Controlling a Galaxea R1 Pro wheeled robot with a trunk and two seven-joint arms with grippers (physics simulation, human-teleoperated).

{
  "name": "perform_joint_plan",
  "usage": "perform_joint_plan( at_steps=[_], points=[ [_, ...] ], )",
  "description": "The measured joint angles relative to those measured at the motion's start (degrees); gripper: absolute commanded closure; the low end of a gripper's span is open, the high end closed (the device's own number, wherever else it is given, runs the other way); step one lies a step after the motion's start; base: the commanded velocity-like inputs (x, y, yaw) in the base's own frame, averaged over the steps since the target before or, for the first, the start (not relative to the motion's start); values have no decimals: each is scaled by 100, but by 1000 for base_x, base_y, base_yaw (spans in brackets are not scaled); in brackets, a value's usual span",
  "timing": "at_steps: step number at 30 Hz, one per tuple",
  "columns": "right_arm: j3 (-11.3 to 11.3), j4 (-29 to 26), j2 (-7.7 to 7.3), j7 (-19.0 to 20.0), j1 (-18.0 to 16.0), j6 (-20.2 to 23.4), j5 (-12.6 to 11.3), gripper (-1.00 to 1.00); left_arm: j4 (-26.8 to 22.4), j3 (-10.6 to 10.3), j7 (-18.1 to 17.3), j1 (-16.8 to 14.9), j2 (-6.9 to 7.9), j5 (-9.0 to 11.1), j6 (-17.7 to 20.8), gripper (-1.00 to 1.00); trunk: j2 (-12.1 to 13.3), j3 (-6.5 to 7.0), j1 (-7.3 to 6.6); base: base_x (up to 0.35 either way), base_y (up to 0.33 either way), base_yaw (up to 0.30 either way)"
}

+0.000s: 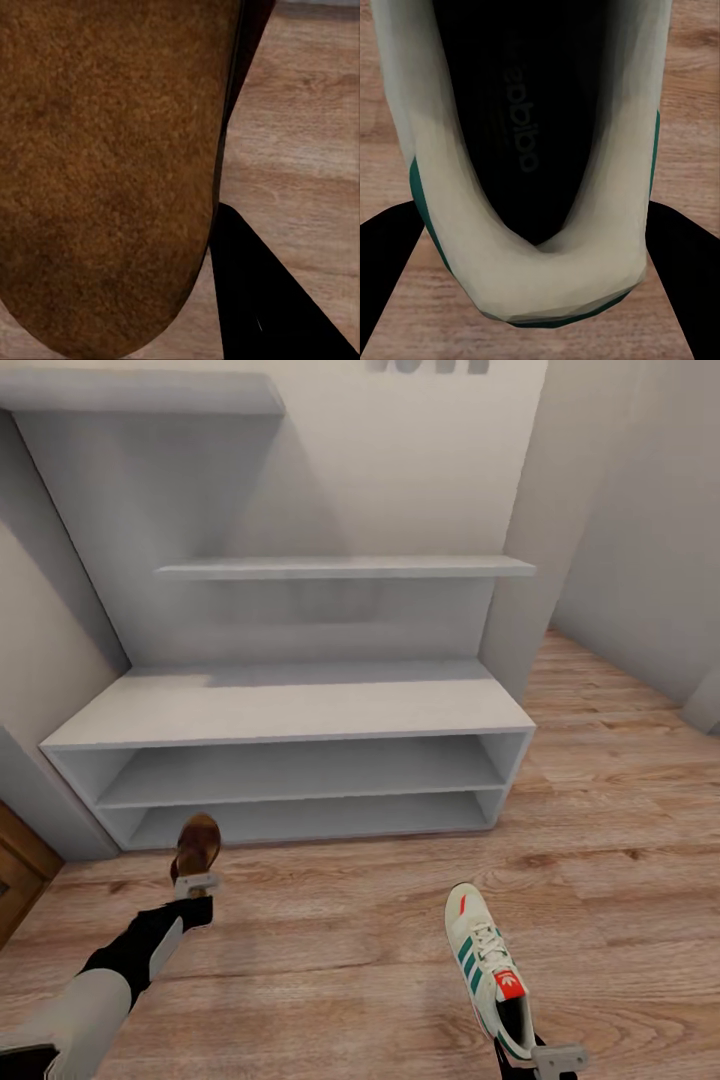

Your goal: Pick up the two gym shoes and the two sandals from the corridor floor and place them onto the hallstand (shoe rack) in the corridor, making sure they are on the rack and not on the floor. Arrange them so the two gym shoes are next to each other and the two sandals are next to each other.

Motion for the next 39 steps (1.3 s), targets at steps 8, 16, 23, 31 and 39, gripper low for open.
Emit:
perform_joint_plan(
  at_steps=[8, 16, 23, 31, 39],
  points=[
    [-9, 5, -8, -1, 0, 1, -7, 100, -25, -12, 196, -10, 23, 1, 19, 100, 0, 0, -2, 73, 37, 0],
    [-2, -1, -9, 0, 0, 0, -7, 100, -31, -12, 207, -1, 16, 7, -21, 100, 0, 0, 0, 141, 91, 0],
    [-1, -1, -9, -1, 1, 0, -7, 100, -96, -16, 203, 0, -22, 15, -29, 100, 0, 0, -3, 191, -65, 0],
    [-2, 3, -7, -1, 1, -1, -8, 100, -389, -21, 193, 0, -27, 21, -31, 100, 0, 0, -3, 286, -179, 0],
    [-3, 6, -5, -1, 0, 0, -8, 100, -410, -10, 193, 1, -22, 23, -18, 100, 0, 0, -3, 302, -150, 0]
  ],
)
